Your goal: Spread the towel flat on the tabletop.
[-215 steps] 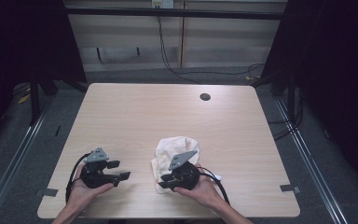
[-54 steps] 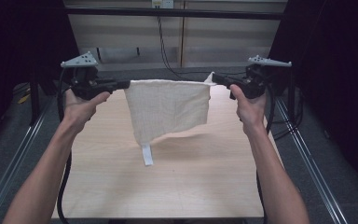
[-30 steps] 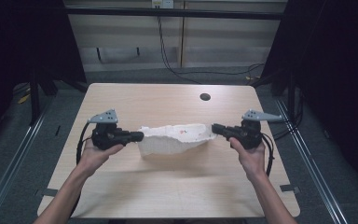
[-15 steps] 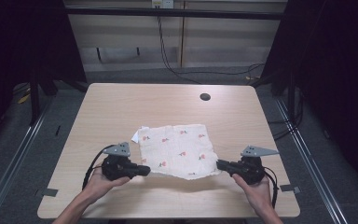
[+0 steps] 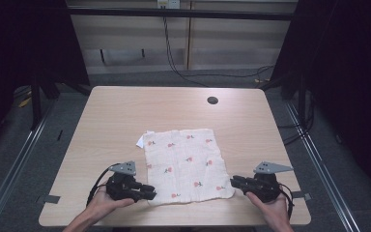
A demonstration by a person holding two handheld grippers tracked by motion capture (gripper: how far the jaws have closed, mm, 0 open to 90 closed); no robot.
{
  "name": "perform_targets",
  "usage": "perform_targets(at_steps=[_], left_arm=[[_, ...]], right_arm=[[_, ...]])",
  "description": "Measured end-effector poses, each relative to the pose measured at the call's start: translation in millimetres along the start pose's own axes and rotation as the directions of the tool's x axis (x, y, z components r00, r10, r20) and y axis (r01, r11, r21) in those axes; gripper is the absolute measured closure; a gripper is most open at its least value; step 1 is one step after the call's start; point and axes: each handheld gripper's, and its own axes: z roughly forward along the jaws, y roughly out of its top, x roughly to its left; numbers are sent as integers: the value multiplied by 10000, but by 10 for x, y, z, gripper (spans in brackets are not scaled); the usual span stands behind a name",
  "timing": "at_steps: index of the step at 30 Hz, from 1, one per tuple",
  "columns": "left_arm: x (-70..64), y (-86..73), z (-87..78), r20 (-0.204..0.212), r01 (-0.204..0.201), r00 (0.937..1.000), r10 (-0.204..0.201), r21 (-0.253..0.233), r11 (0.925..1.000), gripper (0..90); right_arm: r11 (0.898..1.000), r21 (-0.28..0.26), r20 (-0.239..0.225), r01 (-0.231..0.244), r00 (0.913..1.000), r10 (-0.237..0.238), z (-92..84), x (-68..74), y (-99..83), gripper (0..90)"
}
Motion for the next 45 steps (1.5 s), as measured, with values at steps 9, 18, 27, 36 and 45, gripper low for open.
perform_targets(at_steps=[9, 18, 27, 36, 45], left_arm=[[388, 162, 91, -1476, 259, 9888, -204, 356, 9990, 685], [571, 316, 139, -1891, 429, 9811, -420, 8, 9991, 580], [551, 269, 223, -2175, 155, 9760, -87, 296, 9994, 550], [461, 278, 352, -2331, -619, 9694, 771, 718, 9955, 579], [396, 180, 286, -2201, -940, 9691, 1117, 894, 9916, 876]], right_arm=[[9990, -22, 410, 454, 9981, -453, 430, -270, 397, 678], [9889, 971, 355, 1125, 9926, -1164, 936, -383, 549, 576], [9724, 1579, 703, 1717, 9803, -1845, 948, -338, 481, 865], [9775, 1538, 312, 1444, 9881, -1509, 755, -250, 299, 879], [9753, 1526, -70, 1597, 9870, -1605, 655, -126, 184, 879]])
